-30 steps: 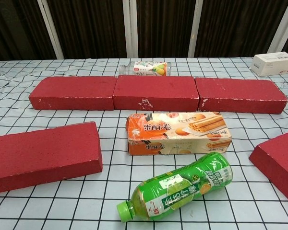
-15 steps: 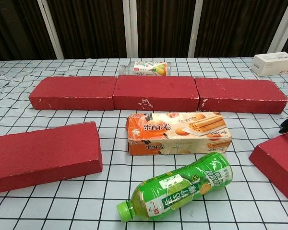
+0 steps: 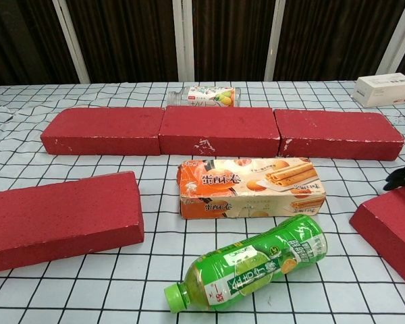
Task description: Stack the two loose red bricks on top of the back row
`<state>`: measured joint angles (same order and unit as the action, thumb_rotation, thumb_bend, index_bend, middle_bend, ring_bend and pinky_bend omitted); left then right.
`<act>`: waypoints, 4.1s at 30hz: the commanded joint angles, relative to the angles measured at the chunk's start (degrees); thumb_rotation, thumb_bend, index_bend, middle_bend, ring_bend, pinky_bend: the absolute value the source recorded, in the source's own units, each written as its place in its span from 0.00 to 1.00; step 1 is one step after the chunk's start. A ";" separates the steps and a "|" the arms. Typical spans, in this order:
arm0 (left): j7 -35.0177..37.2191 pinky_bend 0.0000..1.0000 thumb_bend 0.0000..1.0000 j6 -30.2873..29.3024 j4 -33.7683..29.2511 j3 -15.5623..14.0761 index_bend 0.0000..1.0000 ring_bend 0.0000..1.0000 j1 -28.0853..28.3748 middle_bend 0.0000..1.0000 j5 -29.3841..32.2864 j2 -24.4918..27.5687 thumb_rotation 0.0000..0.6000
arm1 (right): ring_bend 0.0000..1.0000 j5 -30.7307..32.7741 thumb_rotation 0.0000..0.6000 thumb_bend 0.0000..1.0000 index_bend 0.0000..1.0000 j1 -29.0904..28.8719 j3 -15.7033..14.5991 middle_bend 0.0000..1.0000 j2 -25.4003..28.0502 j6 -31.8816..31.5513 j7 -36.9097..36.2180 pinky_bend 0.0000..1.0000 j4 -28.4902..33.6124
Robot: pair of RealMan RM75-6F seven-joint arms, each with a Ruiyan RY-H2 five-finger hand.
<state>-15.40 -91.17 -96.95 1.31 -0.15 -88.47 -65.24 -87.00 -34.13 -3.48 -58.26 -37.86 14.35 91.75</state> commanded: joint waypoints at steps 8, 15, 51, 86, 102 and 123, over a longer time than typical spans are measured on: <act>-0.41 0.17 0.00 0.33 -0.16 -0.13 0.00 0.00 0.15 0.00 -0.09 -0.13 1.00 | 0.00 2.65 1.00 0.19 0.00 -1.41 -0.06 0.00 -0.38 1.89 2.53 0.00 -0.06; -0.64 0.17 0.00 0.57 -0.19 -0.22 0.00 0.00 0.24 0.00 -0.09 -0.18 1.00 | 0.00 4.72 1.00 0.19 0.00 -1.86 -0.24 0.02 -0.35 1.95 5.25 0.00 0.51; 0.71 0.18 0.00 2.98 0.48 1.23 0.00 0.00 1.56 0.00 3.15 0.02 1.00 | 0.18 68.93 1.00 0.21 0.41 -43.86 -6.59 0.29 7.04 10.83 23.97 0.00 11.93; -0.11 0.18 0.00 4.96 2.67 4.55 0.00 0.00 3.27 0.00 11.15 -1.19 1.00 | 0.18 138.83 1.00 0.22 0.41 -67.91 -4.91 0.29 -22.59 -1.12 64.01 0.00 -23.89; -1.45 0.18 0.00 3.64 2.21 4.49 0.00 0.00 2.92 0.00 11.49 -1.50 1.00 | 0.18 137.83 1.00 0.22 0.41 -57.80 10.97 0.29 -26.67 -4.30 79.48 0.00 -31.01; -2.12 0.18 0.00 3.77 2.24 4.52 0.00 0.00 3.11 0.00 12.17 -1.65 1.00 | 0.18 132.39 1.00 0.22 0.41 -51.15 26.09 0.29 -30.65 -7.92 89.01 0.00 -34.91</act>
<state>-17.52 -87.39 -94.71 5.83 2.96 -76.30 -66.89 45.67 -85.66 21.84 -88.45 -45.55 102.70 57.17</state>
